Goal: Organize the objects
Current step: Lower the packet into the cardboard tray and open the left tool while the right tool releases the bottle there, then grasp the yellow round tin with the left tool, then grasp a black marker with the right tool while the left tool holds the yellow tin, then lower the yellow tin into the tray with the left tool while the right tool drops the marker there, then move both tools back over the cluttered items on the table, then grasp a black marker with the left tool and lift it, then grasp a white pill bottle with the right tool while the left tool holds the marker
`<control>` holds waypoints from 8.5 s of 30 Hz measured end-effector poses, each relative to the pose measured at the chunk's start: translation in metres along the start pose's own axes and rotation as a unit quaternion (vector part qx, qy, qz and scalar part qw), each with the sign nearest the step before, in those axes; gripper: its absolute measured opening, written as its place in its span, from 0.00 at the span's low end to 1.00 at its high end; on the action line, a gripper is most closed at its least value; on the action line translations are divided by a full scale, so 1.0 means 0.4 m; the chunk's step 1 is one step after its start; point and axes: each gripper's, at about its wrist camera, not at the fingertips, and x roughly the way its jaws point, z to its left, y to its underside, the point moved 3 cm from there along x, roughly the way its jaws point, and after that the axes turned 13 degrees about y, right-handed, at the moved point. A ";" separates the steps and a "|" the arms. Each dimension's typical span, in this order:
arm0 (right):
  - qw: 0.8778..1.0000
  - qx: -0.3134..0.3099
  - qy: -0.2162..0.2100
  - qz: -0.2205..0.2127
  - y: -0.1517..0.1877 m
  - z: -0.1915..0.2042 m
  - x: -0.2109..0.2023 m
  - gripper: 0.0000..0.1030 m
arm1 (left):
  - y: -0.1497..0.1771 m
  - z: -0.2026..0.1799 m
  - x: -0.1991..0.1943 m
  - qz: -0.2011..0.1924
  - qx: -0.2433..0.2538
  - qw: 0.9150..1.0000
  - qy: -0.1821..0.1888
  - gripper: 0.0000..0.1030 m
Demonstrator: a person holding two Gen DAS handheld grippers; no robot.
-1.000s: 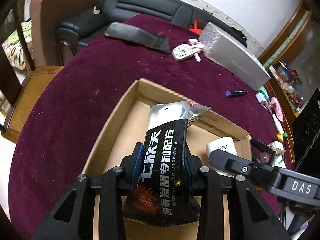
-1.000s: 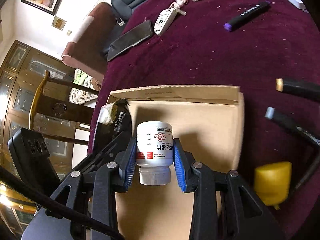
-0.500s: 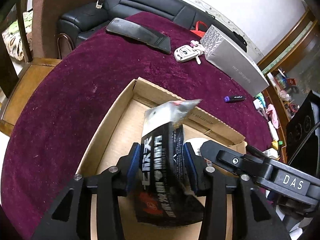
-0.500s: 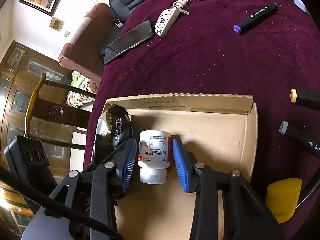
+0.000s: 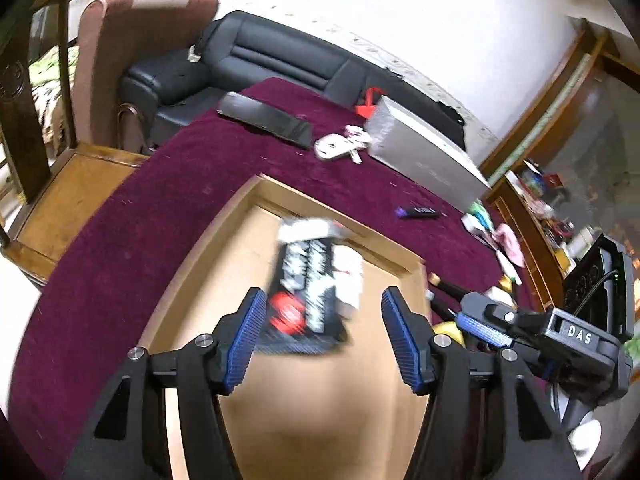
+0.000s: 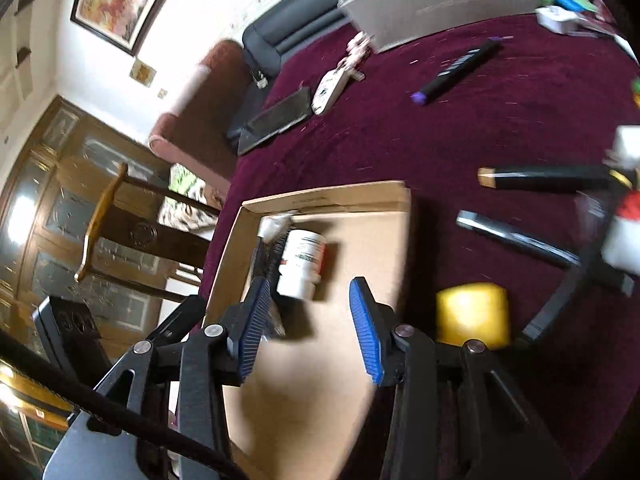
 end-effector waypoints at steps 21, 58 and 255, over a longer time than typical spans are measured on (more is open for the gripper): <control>0.980 0.175 0.020 -0.089 0.147 -0.531 -0.318 0.55 | 0.130 -0.345 0.286 0.091 0.138 0.985 -0.042 0.53; 0.992 0.058 0.115 -0.003 0.026 -0.284 -0.015 0.57 | 0.264 -0.344 0.281 0.139 0.176 0.975 -0.010 0.41; 0.919 -0.266 0.289 -0.035 -0.033 -0.322 -0.094 0.51 | 0.363 -0.398 0.284 0.133 0.124 0.983 0.027 0.12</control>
